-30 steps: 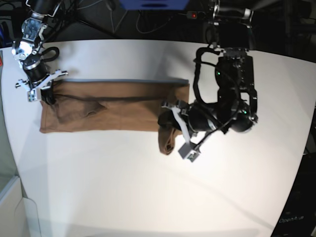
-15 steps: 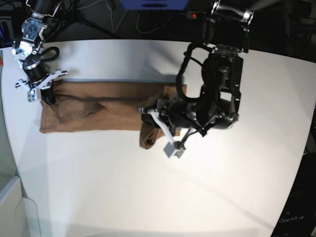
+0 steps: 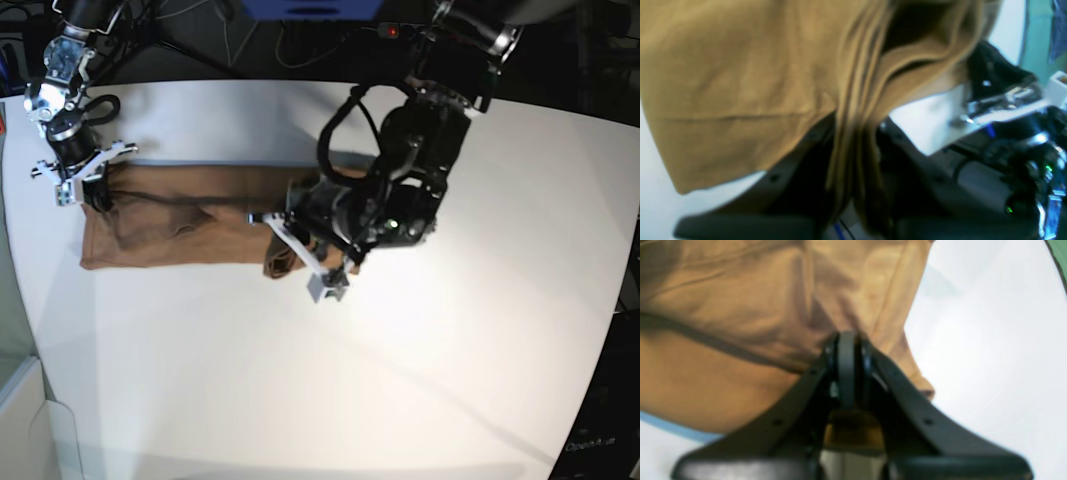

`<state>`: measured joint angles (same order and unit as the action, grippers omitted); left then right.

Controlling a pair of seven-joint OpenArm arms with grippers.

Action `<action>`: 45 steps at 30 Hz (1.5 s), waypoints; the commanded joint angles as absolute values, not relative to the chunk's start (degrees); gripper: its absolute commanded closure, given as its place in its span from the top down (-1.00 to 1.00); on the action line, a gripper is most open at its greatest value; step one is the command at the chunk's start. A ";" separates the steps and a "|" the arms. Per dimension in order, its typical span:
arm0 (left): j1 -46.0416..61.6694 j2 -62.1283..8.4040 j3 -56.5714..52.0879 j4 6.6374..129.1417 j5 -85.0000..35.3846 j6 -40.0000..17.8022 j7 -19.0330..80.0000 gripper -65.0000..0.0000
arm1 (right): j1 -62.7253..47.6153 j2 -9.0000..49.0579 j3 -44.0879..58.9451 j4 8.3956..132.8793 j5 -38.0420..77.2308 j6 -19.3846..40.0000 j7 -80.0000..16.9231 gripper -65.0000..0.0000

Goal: Fold the T-shirt properly
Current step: 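Lift the strip end with the left gripper and fold it toward the right gripper, then lay the folded end onto the strip middle and open the left gripper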

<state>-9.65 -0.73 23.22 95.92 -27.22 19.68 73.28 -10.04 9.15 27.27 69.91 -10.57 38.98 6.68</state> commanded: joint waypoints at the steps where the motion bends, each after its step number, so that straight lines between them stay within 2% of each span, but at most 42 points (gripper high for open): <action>1: -10.68 -0.04 23.43 96.75 -27.12 20.79 73.01 -0.91 | -10.68 9.36 27.12 69.93 -12.97 40.00 2.95 -0.92; 9: -10.86 2.68 23.52 96.22 -22.55 30.46 73.54 -0.91 | -10.68 9.27 27.12 69.93 -12.97 40.00 2.95 -0.92; 19: -13.05 5.93 23.52 87.34 -22.73 39.69 69.85 -0.91 | -10.68 9.27 27.12 70.02 -12.97 40.00 2.95 -0.92; 30: -13.32 6.90 22.99 91.03 -22.73 40.00 68.88 -0.91 | -11.82 9.10 27.12 72.04 -12.88 40.00 3.03 -0.92; 45: -15.16 7.08 23.60 88.92 -22.64 40.00 68.88 -0.90 | -11.82 7.87 27.12 72.84 -12.88 40.00 2.95 -0.92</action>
<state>-13.93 6.50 23.46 87.74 -22.26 40.12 68.95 -11.49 7.73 27.24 72.77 -11.03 38.94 5.80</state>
